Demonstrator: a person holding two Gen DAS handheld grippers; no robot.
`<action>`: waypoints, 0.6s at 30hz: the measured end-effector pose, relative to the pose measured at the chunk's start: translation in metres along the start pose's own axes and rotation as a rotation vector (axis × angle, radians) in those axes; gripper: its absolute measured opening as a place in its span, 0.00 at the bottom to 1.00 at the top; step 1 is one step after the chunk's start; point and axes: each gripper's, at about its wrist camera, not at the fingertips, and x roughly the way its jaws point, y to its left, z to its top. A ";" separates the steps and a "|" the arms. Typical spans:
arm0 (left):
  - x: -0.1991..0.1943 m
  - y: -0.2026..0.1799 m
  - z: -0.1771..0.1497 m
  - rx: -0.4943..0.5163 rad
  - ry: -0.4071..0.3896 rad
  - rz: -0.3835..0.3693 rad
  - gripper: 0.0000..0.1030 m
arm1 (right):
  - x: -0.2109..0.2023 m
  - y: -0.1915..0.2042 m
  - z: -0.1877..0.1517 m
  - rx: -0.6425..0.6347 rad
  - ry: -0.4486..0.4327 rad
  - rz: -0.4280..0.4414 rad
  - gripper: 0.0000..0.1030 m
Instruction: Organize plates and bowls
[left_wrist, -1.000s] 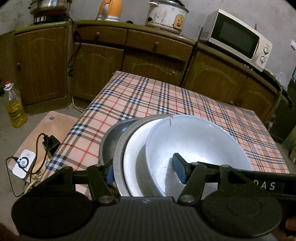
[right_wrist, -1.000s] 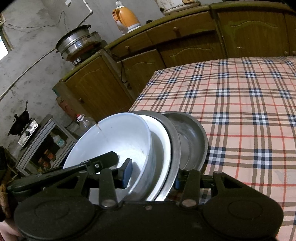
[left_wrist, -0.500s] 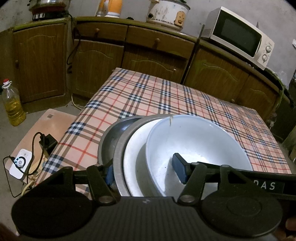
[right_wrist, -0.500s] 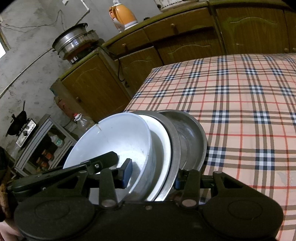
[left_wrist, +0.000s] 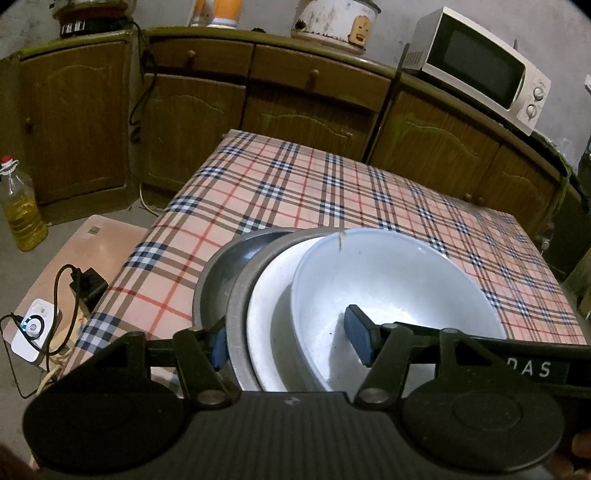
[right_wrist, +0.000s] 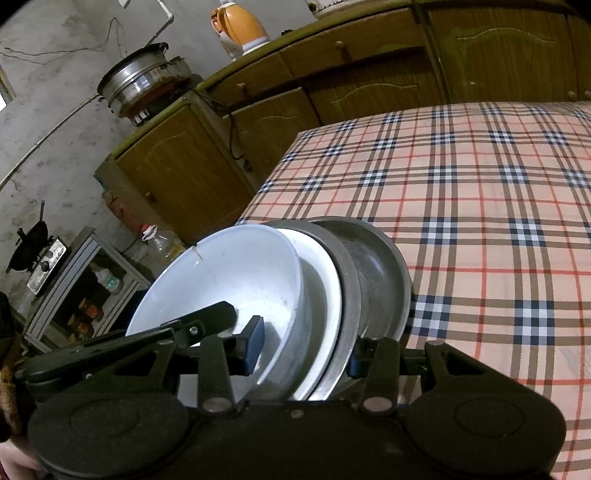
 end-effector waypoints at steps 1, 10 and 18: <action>0.001 0.000 0.000 0.000 0.001 0.000 0.61 | 0.001 0.000 0.000 0.000 0.001 -0.001 0.52; 0.009 0.003 0.000 -0.004 0.011 -0.002 0.61 | 0.011 -0.004 0.002 0.004 0.012 -0.008 0.52; 0.018 0.002 0.000 0.015 0.025 0.035 0.60 | 0.020 -0.002 0.004 -0.038 0.015 -0.044 0.52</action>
